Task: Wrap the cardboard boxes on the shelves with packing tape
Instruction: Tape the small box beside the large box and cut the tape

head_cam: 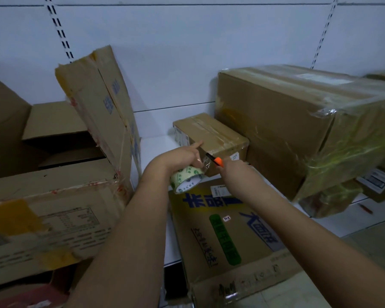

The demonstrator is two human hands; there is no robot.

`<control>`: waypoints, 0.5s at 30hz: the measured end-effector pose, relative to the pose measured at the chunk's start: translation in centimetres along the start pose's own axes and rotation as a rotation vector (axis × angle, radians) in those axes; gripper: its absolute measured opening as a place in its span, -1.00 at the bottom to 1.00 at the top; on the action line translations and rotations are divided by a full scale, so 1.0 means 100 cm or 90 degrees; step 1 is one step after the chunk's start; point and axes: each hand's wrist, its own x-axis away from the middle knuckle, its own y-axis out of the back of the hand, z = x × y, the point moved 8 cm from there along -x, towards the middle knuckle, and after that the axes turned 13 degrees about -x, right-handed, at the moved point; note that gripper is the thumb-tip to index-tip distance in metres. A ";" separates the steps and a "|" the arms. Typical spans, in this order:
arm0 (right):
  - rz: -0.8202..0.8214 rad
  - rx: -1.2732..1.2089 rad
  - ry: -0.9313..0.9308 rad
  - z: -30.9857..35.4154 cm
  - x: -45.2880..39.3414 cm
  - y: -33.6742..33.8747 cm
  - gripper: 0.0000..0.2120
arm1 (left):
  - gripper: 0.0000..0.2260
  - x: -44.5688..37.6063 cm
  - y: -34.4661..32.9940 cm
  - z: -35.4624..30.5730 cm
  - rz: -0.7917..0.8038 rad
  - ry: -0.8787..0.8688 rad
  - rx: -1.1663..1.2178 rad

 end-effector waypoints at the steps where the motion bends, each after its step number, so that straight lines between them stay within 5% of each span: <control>1: 0.010 -0.001 -0.013 0.000 0.000 0.000 -0.83 | -0.87 -0.001 0.000 0.000 0.014 0.001 -0.013; 11: 0.021 -0.051 -0.043 0.017 0.001 -0.023 -0.80 | -0.80 0.001 -0.006 0.002 0.030 -0.002 0.030; 15: 0.126 -0.027 -0.055 0.007 0.007 -0.050 -0.83 | -0.76 0.000 -0.005 0.004 -0.019 0.007 0.116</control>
